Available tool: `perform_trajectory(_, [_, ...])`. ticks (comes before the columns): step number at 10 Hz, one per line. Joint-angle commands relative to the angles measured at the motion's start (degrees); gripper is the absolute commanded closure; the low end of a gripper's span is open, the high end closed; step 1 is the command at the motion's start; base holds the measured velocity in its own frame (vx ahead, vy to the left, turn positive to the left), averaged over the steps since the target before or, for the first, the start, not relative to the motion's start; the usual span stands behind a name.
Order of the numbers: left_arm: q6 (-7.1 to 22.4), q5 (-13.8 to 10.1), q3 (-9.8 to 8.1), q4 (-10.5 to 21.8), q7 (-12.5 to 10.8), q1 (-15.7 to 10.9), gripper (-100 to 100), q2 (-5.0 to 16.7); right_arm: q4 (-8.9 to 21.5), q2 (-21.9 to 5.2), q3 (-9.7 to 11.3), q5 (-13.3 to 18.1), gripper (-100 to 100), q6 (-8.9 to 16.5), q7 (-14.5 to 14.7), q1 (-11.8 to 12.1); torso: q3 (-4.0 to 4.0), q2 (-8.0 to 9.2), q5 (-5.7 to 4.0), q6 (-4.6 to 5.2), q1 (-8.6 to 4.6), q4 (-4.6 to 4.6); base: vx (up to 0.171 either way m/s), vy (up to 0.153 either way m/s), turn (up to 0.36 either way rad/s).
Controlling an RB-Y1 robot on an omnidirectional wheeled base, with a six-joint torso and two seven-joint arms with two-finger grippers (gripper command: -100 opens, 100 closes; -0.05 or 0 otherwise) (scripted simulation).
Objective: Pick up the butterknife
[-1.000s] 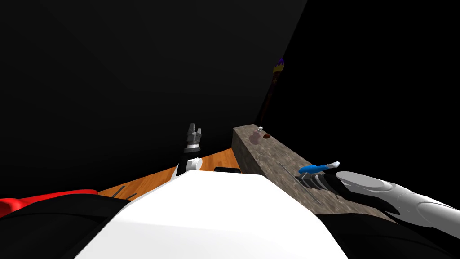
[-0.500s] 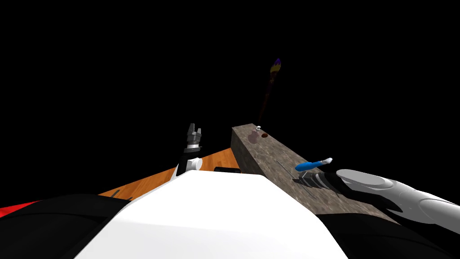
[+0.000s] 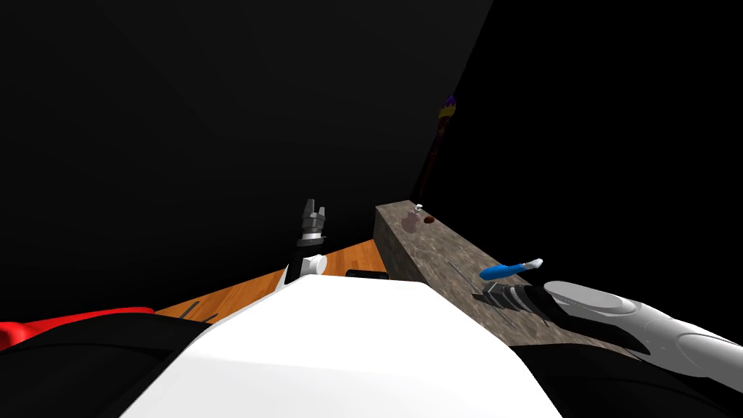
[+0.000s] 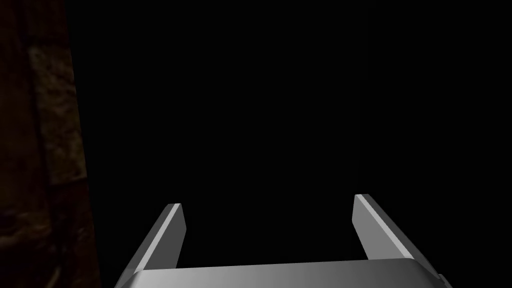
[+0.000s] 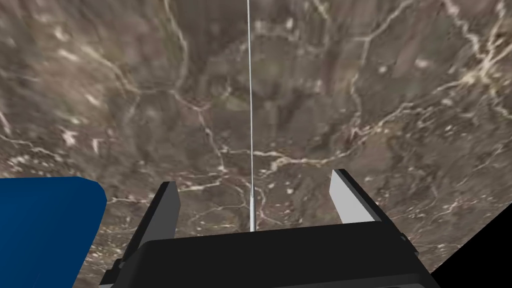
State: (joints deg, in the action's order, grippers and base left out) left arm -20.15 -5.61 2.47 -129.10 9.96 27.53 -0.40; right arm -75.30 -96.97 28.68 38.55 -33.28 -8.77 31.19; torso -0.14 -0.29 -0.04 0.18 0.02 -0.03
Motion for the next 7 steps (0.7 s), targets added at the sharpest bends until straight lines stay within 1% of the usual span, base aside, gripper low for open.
perform_trajectory(1, [0.0,0.0,0.0,0.0,0.0,0.0,0,0.0,0.0,0.0,0.0,0.0,-100,0.0,0.0,0.0,0.0,0.0,0.0,0.0,0.0,0.0,0.015,-0.003,0.013])
perform_trajectory(2, [0.0,0.0,0.0,0.0,0.0,0.0,0,0.0,-0.01,0.07,0.01,-0.02,100,0.18,0.11,0.06,0.02,0.04,0.01,0.01,0.02,0.01,0.0,0.0,0.0])
perform_trajectory(6, [0.0,0.0,0.0,0.0,0.0,0.0,0,0.0,-0.02,0.13,0.04,-0.13,100,0.08,-0.11,0.09,0.07,0.11,-0.02,-0.08,-0.05,0.03,0.0,0.0,-0.004])
perform_trajectory(7, [0.0,0.0,0.0,0.0,0.0,0.0,0,0.0,-0.02,0.12,0.03,-0.12,0,0.08,-0.09,0.09,0.07,0.11,-0.02,-0.07,-0.06,0.03,0.0,0.0,0.0])
